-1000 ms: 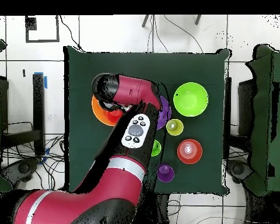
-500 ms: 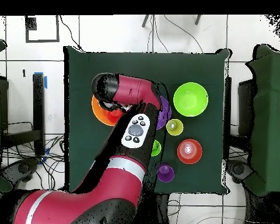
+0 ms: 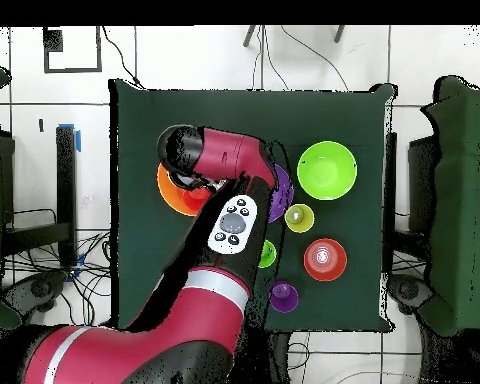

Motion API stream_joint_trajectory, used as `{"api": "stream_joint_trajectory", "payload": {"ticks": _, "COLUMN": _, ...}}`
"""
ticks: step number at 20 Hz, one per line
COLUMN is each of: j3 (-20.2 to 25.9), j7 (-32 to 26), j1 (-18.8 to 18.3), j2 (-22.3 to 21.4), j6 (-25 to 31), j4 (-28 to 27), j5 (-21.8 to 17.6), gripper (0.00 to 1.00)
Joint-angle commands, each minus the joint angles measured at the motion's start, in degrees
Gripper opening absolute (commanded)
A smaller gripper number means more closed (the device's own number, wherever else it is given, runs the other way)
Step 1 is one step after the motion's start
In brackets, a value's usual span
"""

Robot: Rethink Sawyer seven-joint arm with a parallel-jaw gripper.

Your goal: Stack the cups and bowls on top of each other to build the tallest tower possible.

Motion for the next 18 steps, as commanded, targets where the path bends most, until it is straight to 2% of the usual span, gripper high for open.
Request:
{"api": "stream_joint_trajectory", "payload": {"ticks": 1, "j3": 2.6, "j7": -0.2, "j1": 0.2, "j2": 4.2, "j6": 6.4, "j4": -3.4, "j5": -5.8, "gripper": 1.00}}
{"api": "stream_joint_trajectory", "payload": {"ticks": 7, "j3": 2.0, "j7": -0.1, "j1": 0.6, "j2": 4.6, "j6": 8.7, "j4": -4.2, "j5": -6.7, "gripper": 1.00}}
{"api": "stream_joint_trajectory", "payload": {"ticks": 18, "j3": 3.3, "j7": 0.6, "j1": 0.1, "j2": 4.3, "j6": 7.0, "j4": -3.2, "j5": -5.9, "gripper": 1.00}}
